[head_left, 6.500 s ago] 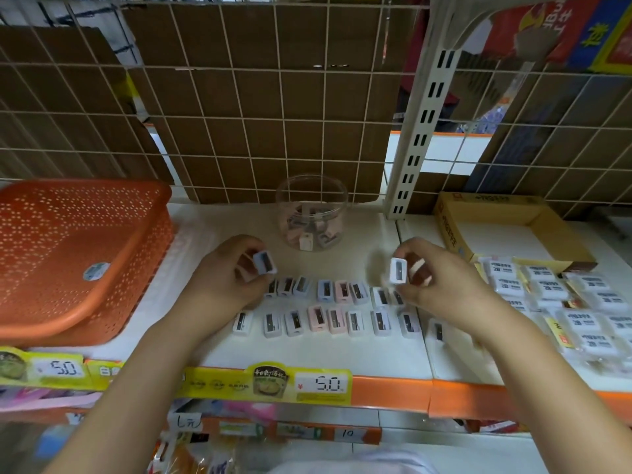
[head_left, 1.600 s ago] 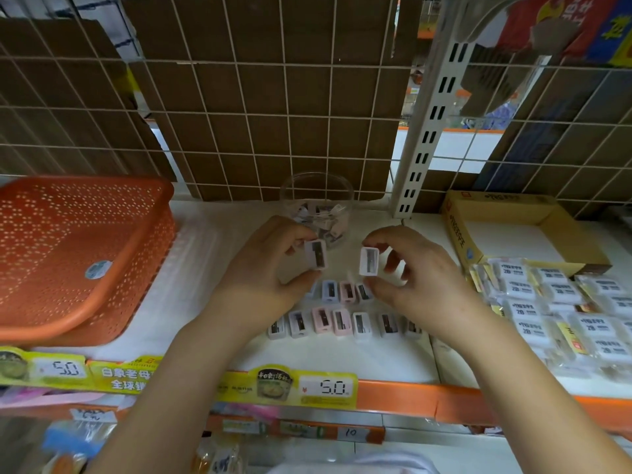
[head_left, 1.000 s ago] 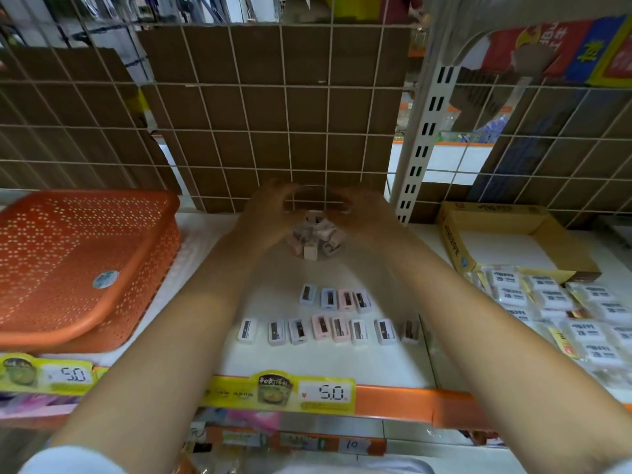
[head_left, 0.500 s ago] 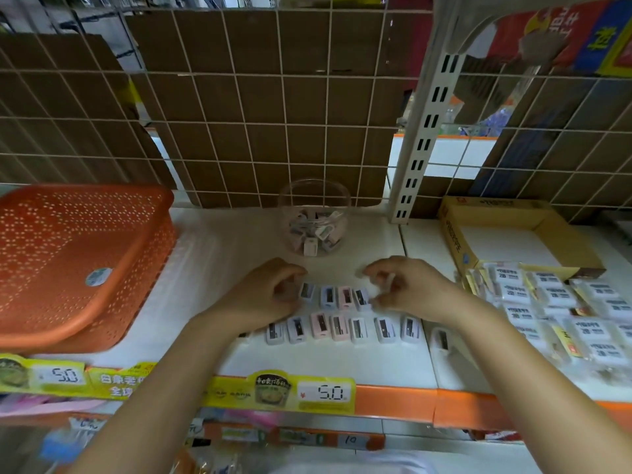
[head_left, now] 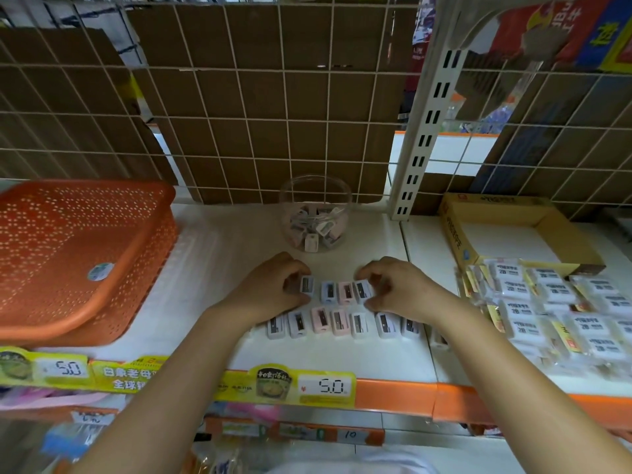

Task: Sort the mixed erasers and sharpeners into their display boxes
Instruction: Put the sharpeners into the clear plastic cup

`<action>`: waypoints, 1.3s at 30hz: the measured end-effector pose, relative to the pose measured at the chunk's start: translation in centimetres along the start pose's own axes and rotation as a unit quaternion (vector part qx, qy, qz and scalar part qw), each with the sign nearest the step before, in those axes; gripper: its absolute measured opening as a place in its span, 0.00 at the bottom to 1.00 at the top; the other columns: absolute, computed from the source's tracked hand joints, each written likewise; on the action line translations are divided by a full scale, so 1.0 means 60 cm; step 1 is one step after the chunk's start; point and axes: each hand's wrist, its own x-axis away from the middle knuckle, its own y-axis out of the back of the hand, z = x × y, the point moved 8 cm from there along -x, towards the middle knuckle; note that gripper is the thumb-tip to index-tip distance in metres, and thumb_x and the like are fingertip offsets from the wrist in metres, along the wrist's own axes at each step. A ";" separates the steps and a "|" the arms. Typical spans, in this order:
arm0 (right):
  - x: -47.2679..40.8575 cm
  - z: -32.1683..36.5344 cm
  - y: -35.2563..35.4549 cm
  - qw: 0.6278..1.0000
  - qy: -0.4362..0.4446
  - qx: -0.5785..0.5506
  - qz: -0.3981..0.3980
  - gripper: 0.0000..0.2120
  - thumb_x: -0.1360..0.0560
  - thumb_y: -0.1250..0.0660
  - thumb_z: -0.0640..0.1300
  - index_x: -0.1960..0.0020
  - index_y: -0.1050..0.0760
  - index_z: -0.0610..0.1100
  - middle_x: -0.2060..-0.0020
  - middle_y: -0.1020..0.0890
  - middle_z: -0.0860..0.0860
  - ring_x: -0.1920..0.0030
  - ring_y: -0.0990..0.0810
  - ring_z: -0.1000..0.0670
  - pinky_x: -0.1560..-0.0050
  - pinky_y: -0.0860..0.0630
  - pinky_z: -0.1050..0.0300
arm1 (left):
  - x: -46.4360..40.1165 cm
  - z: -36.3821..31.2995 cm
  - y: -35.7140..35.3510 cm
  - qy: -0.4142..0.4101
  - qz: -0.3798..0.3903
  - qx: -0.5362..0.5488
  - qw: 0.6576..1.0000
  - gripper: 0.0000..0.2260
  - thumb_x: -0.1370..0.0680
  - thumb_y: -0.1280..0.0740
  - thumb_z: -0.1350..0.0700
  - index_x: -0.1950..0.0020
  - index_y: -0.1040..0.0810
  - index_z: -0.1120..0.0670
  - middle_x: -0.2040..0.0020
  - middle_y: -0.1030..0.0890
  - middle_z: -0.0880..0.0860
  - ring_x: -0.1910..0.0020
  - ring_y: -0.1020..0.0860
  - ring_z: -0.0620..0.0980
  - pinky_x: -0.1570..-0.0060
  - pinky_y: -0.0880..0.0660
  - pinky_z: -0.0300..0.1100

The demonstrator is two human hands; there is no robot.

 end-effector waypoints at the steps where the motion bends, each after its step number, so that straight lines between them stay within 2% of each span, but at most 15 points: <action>1: 0.002 0.003 0.004 1.000 0.005 -0.002 -0.015 0.17 0.31 0.29 0.43 0.43 0.27 0.52 0.52 0.27 0.53 0.57 0.28 0.56 0.60 0.31 0.67 | 0.002 -0.003 0.003 -0.003 -0.011 0.001 1.000 0.15 0.27 0.30 0.53 0.42 0.25 0.52 0.49 0.30 0.47 0.51 0.29 0.45 0.55 0.33 0.32; 3: 0.007 0.014 0.016 0.999 0.016 -0.010 -0.051 0.17 0.31 0.29 0.43 0.44 0.28 0.52 0.53 0.27 0.54 0.59 0.29 0.59 0.63 0.33 0.69 | 0.008 -0.012 0.014 -0.013 -0.041 0.009 0.999 0.15 0.27 0.30 0.54 0.42 0.26 0.52 0.48 0.30 0.47 0.52 0.30 0.44 0.56 0.33 0.30; 5: 0.012 0.031 0.026 0.996 0.029 -0.019 -0.077 0.17 0.30 0.29 0.43 0.44 0.29 0.52 0.53 0.27 0.54 0.59 0.27 0.57 0.63 0.30 0.67 | 0.014 -0.025 0.030 -0.025 -0.079 0.020 0.996 0.14 0.27 0.30 0.55 0.43 0.27 0.52 0.47 0.30 0.46 0.51 0.29 0.45 0.55 0.32 0.33; 9: 0.017 0.069 0.041 0.992 0.058 -0.027 -0.107 0.18 0.30 0.30 0.44 0.43 0.31 0.53 0.51 0.27 0.56 0.60 0.26 0.56 0.63 0.28 0.66 | 0.023 -0.063 0.064 -0.068 -0.153 0.012 0.986 0.15 0.28 0.29 0.56 0.44 0.27 0.53 0.49 0.33 0.44 0.55 0.32 0.42 0.58 0.35 0.24; 12: 0.016 0.086 0.050 0.989 0.074 -0.020 -0.130 0.18 0.29 0.30 0.44 0.41 0.31 0.52 0.51 0.28 0.57 0.61 0.28 0.59 0.64 0.33 0.69 | 0.025 -0.082 0.083 -0.088 -0.181 0.009 0.980 0.15 0.29 0.28 0.57 0.45 0.26 0.55 0.49 0.32 0.45 0.55 0.33 0.41 0.58 0.37 0.22; 20: -0.019 0.113 0.104 0.976 0.103 -0.023 -0.191 0.17 0.29 0.30 0.43 0.42 0.29 0.48 0.52 0.29 0.56 0.59 0.29 0.58 0.63 0.35 0.70 | 0.016 -0.095 0.145 -0.114 -0.236 -0.022 0.965 0.14 0.28 0.29 0.57 0.44 0.26 0.56 0.50 0.31 0.47 0.53 0.32 0.43 0.58 0.35 0.28; 23: -0.056 0.123 0.134 0.969 0.115 -0.042 -0.213 0.16 0.28 0.31 0.43 0.41 0.27 0.45 0.52 0.28 0.56 0.53 0.28 0.58 0.56 0.33 0.66 | -0.011 -0.090 0.178 -0.108 -0.258 -0.017 0.960 0.15 0.27 0.30 0.57 0.42 0.25 0.58 0.49 0.31 0.49 0.50 0.30 0.45 0.55 0.32 0.32; 26: -0.097 0.125 0.148 0.966 0.114 -0.054 -0.225 0.13 0.27 0.32 0.44 0.44 0.24 0.46 0.56 0.23 0.55 0.55 0.25 0.56 0.56 0.30 0.63 | -0.054 -0.073 0.194 -0.074 -0.260 -0.027 0.962 0.17 0.26 0.31 0.56 0.38 0.26 0.56 0.46 0.27 0.54 0.49 0.26 0.49 0.54 0.29 0.37; 29: -0.132 0.119 0.144 0.972 0.087 -0.014 -0.217 0.10 0.27 0.33 0.47 0.48 0.23 0.45 0.60 0.23 0.53 0.58 0.23 0.53 0.60 0.32 0.61 | -0.093 -0.056 0.188 -0.036 -0.229 -0.049 0.972 0.21 0.26 0.31 0.54 0.34 0.28 0.57 0.41 0.26 0.58 0.44 0.25 0.54 0.45 0.28 0.46; 31: -0.143 0.110 0.133 0.978 0.075 -0.011 -0.193 0.08 0.26 0.34 0.46 0.49 0.23 0.45 0.58 0.21 0.51 0.55 0.21 0.51 0.57 0.27 0.58 | -0.105 -0.048 0.177 -0.023 -0.202 -0.050 0.978 0.22 0.26 0.31 0.54 0.33 0.30 0.57 0.39 0.27 0.59 0.41 0.26 0.55 0.44 0.29 0.45; 34: -0.127 0.105 0.128 0.979 0.072 -0.038 -0.185 0.09 0.26 0.35 0.44 0.46 0.23 0.47 0.54 0.20 0.52 0.53 0.22 0.53 0.50 0.24 0.56 | -0.098 -0.035 0.162 -0.024 -0.180 -0.031 0.983 0.21 0.25 0.32 0.54 0.33 0.29 0.56 0.40 0.26 0.57 0.42 0.26 0.54 0.45 0.28 0.46; 37: -0.093 0.103 0.131 0.979 0.068 -0.042 -0.187 0.11 0.25 0.36 0.42 0.43 0.24 0.44 0.56 0.23 0.54 0.56 0.26 0.56 0.58 0.28 0.65 | -0.075 -0.033 0.155 -0.036 -0.187 -0.006 0.982 0.19 0.25 0.32 0.54 0.35 0.27 0.55 0.43 0.25 0.53 0.45 0.25 0.50 0.50 0.28 0.42; 39: -0.068 0.092 0.126 0.981 0.055 -0.037 -0.180 0.13 0.25 0.35 0.42 0.41 0.25 0.44 0.51 0.23 0.52 0.54 0.27 0.56 0.58 0.32 0.65 | -0.050 -0.040 0.147 -0.047 -0.195 0.004 0.980 0.16 0.25 0.33 0.55 0.37 0.26 0.55 0.45 0.26 0.52 0.48 0.27 0.47 0.53 0.32 0.36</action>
